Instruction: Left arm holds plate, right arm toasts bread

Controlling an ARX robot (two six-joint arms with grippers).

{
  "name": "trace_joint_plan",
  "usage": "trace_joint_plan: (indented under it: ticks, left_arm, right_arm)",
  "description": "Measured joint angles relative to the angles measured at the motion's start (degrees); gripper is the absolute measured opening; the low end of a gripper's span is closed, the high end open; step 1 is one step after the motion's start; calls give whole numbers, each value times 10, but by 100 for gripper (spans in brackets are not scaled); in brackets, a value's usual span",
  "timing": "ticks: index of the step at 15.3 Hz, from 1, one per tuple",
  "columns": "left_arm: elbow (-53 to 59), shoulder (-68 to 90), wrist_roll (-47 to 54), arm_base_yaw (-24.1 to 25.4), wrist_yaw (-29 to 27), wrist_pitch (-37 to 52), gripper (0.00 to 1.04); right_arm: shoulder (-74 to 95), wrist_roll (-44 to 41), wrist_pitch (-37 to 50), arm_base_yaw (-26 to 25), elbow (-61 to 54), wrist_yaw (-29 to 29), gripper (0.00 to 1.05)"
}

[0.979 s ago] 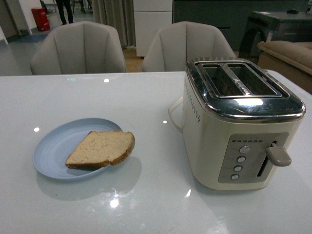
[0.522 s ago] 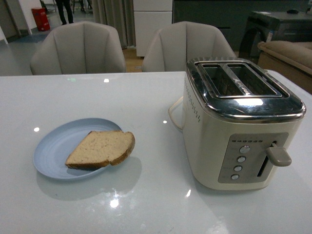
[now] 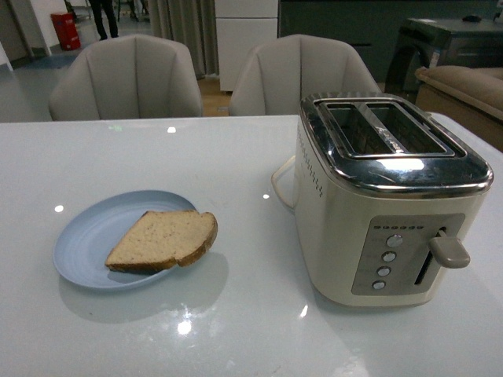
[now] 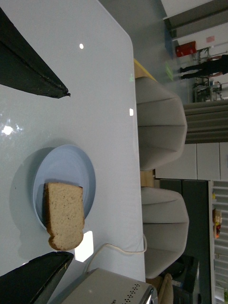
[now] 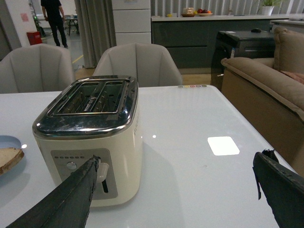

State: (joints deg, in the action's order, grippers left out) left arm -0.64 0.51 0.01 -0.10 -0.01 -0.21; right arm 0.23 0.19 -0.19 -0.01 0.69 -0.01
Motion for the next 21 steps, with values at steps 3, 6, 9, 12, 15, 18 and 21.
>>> trace_joint_plan:
  ticks: [3, 6, 9, 12, 15, 18, 21]
  left_arm:
    - [0, 0, 0, 0, 0, 0, 98]
    - [0, 0, 0, 0, 0, 0, 98]
    - [0, 0, 0, 0, 0, 0, 98]
    - [0, 0, 0, 0, 0, 0, 98]
    - [0, 0, 0, 0, 0, 0, 98]
    - [0, 0, 0, 0, 0, 0, 98]
    - [-79, 94, -61, -72, -142, -126, 98]
  right_arm:
    - [0, 0, 0, 0, 0, 0, 98]
    - [0, 0, 0, 0, 0, 0, 98]
    - [0, 0, 0, 0, 0, 0, 98]
    - [0, 0, 0, 0, 0, 0, 98]
    - [0, 0, 0, 0, 0, 0, 98]
    - [0, 0, 0, 0, 0, 0, 98]
    - [0, 0, -1, 0, 0, 0, 98]
